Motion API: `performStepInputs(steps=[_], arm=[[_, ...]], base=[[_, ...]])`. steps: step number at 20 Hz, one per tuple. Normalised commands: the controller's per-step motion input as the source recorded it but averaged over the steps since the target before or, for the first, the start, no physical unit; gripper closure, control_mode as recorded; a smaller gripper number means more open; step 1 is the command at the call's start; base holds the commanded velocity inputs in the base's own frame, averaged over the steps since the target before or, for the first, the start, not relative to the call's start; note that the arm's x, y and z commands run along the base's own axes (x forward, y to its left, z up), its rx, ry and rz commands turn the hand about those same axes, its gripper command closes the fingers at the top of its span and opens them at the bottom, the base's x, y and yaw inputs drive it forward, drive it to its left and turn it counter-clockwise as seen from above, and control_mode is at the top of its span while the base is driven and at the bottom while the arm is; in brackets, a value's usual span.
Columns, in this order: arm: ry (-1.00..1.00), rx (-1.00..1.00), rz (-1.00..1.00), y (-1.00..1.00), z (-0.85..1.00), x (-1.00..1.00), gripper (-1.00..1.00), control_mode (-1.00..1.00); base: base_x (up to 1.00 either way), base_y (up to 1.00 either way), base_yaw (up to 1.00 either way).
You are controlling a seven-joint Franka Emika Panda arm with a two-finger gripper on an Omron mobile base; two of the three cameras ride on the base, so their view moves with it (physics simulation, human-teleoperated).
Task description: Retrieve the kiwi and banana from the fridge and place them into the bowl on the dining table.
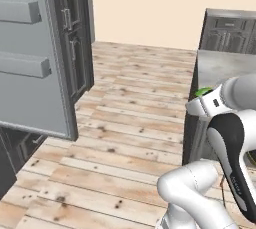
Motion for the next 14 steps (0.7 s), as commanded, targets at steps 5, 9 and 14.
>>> performStepInputs(steps=[5, 9, 14], arm=[[0.0, 0.0, 0.0, 0.0, 0.0, 0.0, 1.0, 1.0], [0.0, 0.0, 0.0, 0.0, 0.0, 0.0, 1.0, 1.0], [0.0, 0.0, 0.0, 0.0, 0.0, 0.0, 1.0, 1.0]], base=[[0.0, -0.12, -0.39], [0.0, 0.0, -0.34], [0.06, 0.0, -0.33]])
